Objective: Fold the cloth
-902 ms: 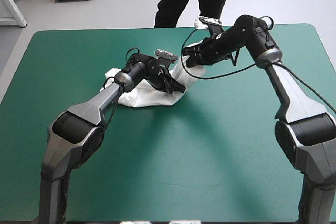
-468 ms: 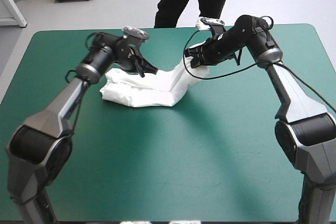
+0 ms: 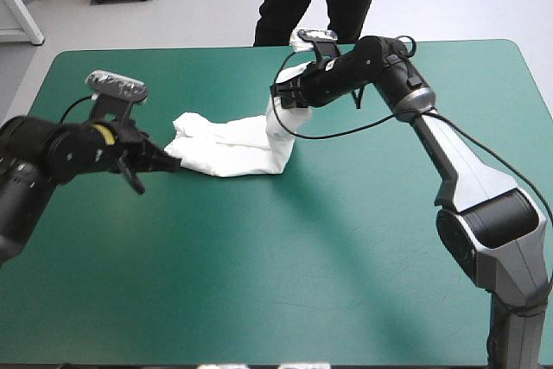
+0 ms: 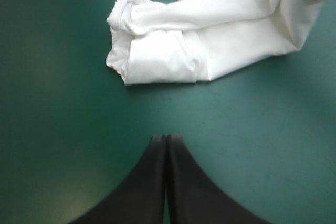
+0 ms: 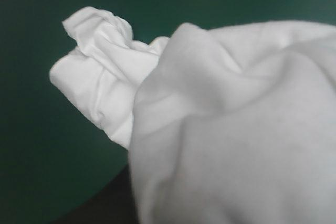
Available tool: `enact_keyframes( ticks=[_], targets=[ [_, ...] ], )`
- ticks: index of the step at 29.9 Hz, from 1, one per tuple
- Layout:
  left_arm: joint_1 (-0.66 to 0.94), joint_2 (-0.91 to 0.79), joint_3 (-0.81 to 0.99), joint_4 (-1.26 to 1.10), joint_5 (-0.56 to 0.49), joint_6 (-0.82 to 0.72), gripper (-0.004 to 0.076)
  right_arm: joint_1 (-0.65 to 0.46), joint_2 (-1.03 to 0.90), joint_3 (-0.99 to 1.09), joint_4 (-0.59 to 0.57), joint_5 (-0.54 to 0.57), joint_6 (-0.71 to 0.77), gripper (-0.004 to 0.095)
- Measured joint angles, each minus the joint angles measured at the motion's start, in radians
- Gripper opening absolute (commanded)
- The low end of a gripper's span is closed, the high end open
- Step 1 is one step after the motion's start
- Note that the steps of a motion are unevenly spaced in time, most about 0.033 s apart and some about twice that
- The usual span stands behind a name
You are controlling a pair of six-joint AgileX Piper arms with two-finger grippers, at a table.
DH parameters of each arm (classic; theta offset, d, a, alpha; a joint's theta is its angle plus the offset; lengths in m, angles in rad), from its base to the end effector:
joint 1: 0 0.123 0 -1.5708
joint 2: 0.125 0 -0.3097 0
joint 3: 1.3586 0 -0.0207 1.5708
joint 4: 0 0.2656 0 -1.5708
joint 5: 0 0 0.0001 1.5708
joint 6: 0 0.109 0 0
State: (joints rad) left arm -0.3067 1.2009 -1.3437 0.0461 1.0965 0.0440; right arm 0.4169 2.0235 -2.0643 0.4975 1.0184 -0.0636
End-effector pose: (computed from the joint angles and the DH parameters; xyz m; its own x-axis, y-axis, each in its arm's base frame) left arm 0.2390 -0.0710 0.4211 -0.7067 0.2920 -0.6444 0.3230 0.9436 0.0733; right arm 0.4365 0.2417 0.3632 -0.7918 -0.1384 -0.5950 -0.4628 0.7716 0.4364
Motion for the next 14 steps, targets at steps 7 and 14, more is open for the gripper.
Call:
enact_keyframes(
  ticks=[7, 14],
  targets=[
    [0.000, -0.298, 0.181, 0.000, 0.000, 0.000, -0.0009, 0.114, 0.084, -0.001, 0.004, -0.184, 0.021, -0.0012],
    [0.000, -0.436, 0.223, -0.001, 0.044, -0.009, -0.0009, 0.182, 0.201, -0.001, 0.096, -0.268, 0.041, 0.0166]
  ],
)
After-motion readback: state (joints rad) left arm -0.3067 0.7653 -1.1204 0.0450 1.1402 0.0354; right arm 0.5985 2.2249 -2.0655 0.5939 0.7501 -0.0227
